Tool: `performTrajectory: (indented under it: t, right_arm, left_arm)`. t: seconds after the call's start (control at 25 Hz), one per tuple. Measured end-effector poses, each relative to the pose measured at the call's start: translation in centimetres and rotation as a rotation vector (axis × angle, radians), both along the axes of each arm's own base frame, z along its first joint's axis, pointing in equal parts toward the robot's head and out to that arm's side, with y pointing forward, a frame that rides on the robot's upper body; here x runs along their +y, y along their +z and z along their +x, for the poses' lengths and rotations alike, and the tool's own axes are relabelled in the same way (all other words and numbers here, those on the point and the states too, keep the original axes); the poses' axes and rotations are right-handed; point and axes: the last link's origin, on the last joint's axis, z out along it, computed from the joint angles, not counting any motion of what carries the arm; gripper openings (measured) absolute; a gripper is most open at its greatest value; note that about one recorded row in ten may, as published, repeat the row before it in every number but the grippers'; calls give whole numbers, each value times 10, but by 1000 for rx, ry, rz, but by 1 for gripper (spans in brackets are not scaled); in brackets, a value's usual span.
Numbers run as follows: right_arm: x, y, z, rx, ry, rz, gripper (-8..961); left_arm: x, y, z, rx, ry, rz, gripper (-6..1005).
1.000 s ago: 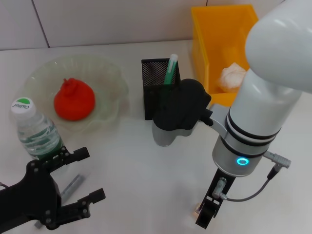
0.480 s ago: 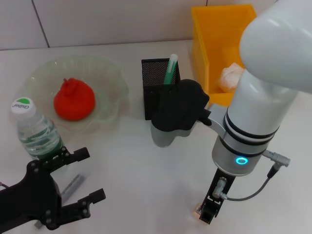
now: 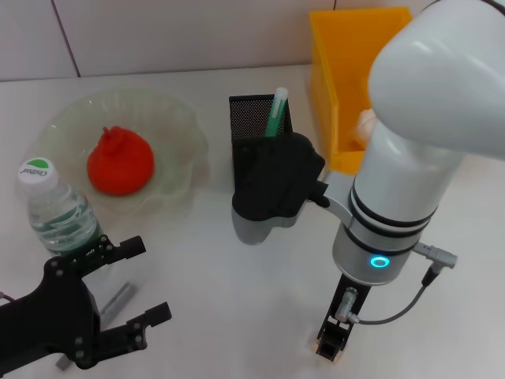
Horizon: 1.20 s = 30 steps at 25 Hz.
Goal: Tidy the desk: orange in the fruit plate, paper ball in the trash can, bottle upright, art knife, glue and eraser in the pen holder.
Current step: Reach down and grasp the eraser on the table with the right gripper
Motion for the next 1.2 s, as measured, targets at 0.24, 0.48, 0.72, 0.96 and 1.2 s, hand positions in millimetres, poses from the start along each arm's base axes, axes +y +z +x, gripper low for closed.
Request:
performTrajectory:
  t: [0.24, 0.48, 0.72, 0.96, 1.2]
  right_arm:
    - [1, -5, -3, -1, 3, -15, 503]
    - [5, 2, -4, 35, -58, 2, 502]
    - [3, 0, 1, 12, -79, -15, 500]
    - [3, 0, 2, 1, -72, -14, 499]
    - [4, 0, 4, -1, -77, -9, 498]
  left_arm:
    - [0, 1, -1, 0, 4, 2, 809]
    - [0, 1, -1, 0, 5, 1, 809]
    - [1, 1, -1, -1, 6, 3, 809]
    - [2, 2, 0, 0, 2, 3, 809]
    - [2, 1, 1, -2, -2, 2, 809]
